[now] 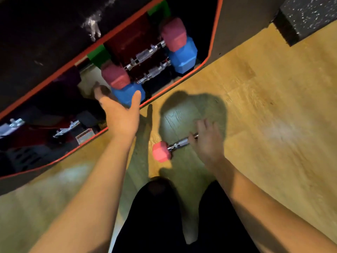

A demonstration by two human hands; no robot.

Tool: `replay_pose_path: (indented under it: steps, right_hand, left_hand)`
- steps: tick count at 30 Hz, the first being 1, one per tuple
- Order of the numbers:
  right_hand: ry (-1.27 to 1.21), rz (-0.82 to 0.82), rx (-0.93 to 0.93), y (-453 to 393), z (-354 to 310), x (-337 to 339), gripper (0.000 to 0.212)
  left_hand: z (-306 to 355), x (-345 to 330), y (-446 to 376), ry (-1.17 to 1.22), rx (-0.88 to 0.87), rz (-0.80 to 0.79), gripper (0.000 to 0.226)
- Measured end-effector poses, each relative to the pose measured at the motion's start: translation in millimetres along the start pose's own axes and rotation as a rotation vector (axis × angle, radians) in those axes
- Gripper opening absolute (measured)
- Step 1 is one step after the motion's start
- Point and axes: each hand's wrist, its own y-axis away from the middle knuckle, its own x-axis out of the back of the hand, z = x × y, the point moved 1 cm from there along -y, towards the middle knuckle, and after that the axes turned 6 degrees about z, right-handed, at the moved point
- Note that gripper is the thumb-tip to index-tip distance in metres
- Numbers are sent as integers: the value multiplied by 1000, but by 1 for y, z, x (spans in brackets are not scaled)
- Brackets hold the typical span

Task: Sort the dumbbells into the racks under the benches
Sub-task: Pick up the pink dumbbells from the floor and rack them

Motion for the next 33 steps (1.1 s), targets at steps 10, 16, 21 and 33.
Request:
replay_pose_path:
  steps: [10, 16, 21, 33]
  right_hand:
    - [101, -566, -87, -7, 32, -7, 62]
    - [55, -532, -153, -7, 28, -9, 63]
    - [7, -494, -153, -7, 29, -10, 62]
    - [-499, -190, -132, 2, 15, 25, 72]
  left_hand:
    - [-114, -60, 141, -333, 9, -474, 68]
    - [-116, -66, 136, -314, 60, -497, 71]
    - [-110, -66, 132, -327, 111, -515, 66]
    - [-59, 3, 111, -201, -78, -347, 72]
